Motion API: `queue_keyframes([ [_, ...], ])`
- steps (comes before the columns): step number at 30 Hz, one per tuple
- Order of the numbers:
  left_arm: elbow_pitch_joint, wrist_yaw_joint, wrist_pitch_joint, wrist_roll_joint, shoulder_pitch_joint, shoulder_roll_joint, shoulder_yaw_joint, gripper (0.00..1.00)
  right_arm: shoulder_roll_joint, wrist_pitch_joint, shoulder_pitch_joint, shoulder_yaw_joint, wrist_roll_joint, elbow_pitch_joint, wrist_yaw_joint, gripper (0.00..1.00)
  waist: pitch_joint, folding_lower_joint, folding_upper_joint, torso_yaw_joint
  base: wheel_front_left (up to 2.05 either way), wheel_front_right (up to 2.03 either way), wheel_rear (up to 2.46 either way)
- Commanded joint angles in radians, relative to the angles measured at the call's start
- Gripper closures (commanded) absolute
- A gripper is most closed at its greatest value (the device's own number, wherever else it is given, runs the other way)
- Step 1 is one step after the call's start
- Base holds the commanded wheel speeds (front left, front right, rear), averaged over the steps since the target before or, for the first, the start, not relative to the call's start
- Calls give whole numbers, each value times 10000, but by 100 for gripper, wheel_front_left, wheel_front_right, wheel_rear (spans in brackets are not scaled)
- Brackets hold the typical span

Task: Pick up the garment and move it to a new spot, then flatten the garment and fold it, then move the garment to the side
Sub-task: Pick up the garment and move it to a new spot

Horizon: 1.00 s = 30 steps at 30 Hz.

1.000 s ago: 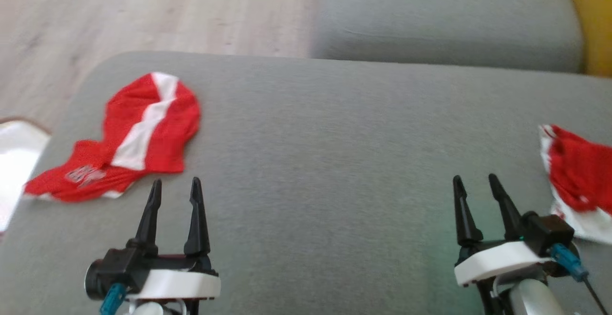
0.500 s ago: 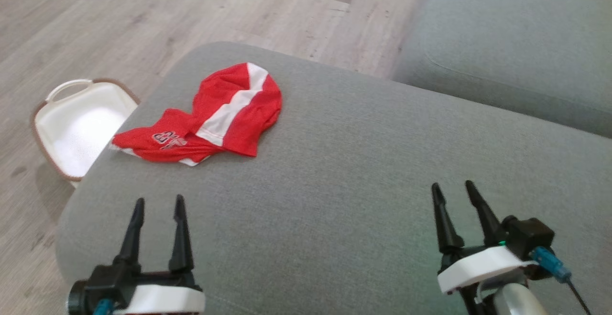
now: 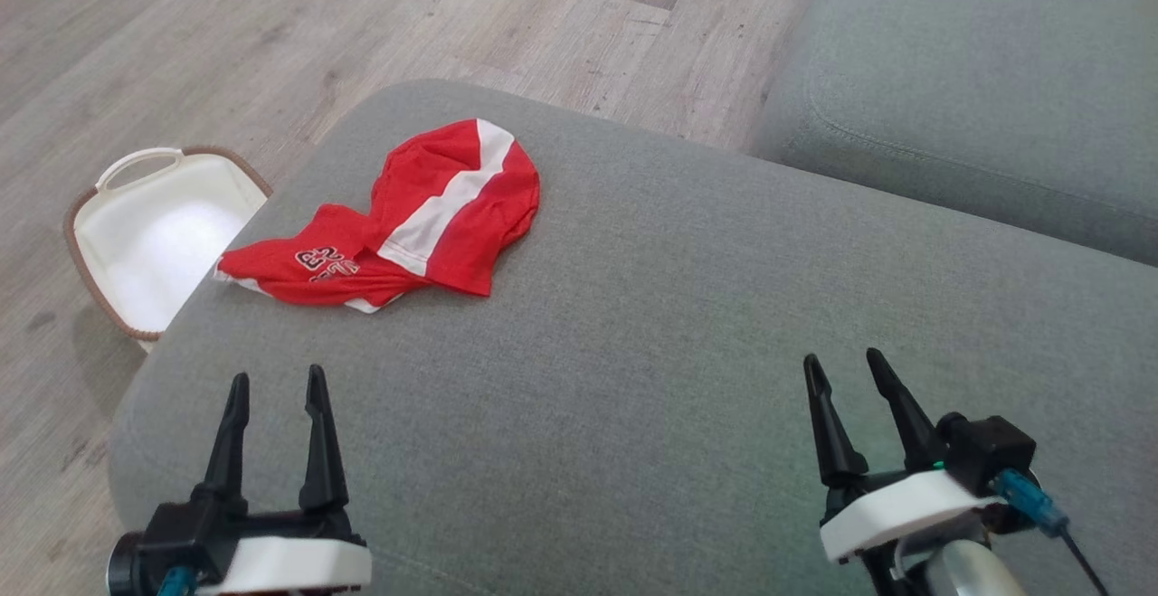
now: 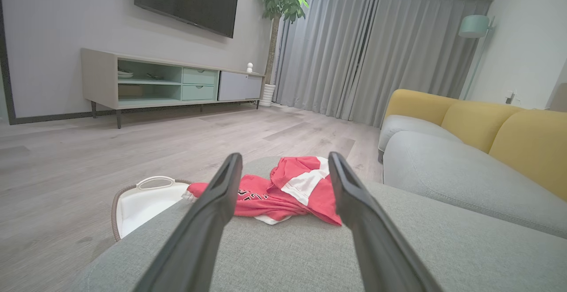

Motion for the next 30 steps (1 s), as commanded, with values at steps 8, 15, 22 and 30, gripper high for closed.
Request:
queue_keyframes([
  [8, -233, -95, -53, 101, -647, 12, 577, 0, -47, -137, -267, -36, -192, -399, -9, 0, 261, 0, 0, -324, 0, 0, 0],
  [15, -99, -192, -53, 441, -1697, 176, 1131, 0, -47, -137, -738, -645, -874, -901, -9, 0, 1540, 0, 0, -657, 0, 0, 0],
  [22, 2542, -386, 700, 1025, -4478, 1364, 947, 0, -47, 172, -1315, -1552, -1808, -1854, -9, 0, 2978, 0, 0, -893, 0, 0, 0],
  [30, 5710, -822, 3040, 1303, -7716, 2567, -275, 0, -47, 1133, -1854, -1946, -2526, -3713, -9, 0, 4278, 0, 0, -1400, 0, 0, 0],
])
